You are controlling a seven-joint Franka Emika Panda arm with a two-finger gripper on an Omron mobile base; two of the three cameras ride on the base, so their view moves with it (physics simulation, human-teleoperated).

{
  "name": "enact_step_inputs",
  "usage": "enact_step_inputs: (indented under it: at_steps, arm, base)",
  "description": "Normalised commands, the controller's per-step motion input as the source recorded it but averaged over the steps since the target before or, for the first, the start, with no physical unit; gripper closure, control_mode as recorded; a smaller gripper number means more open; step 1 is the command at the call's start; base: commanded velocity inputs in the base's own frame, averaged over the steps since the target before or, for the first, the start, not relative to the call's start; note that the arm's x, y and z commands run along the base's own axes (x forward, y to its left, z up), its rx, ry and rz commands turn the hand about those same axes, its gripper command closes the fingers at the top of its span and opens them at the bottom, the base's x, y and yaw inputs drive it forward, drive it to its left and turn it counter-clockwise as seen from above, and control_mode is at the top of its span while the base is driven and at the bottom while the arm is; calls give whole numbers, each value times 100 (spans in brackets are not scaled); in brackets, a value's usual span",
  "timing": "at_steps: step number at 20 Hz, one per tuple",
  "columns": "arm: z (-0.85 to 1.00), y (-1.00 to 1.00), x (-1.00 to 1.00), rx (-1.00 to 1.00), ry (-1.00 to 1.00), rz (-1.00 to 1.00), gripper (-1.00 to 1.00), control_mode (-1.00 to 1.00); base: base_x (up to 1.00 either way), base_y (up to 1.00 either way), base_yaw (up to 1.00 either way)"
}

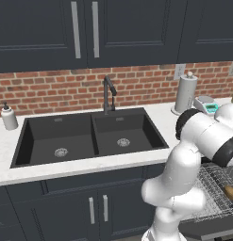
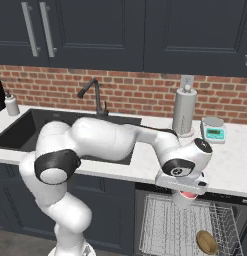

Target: Pick up the cup and bowl from the counter, place them in the dishwasher, and close the dishwasher door.

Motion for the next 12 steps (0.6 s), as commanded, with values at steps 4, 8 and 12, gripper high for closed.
enact_step_inputs:
  at_steps: [4,8,12]
  arm:
    - [-39,46,-42,0,-10,11,100,-100]
    - [-63,39,-8,-1,-1,7,100,-100]
    - [-61,12,26,-6,0,1,100,-100]
  base:
    - [0,0,0]
    - [0,0,0]
    - [0,0,0]
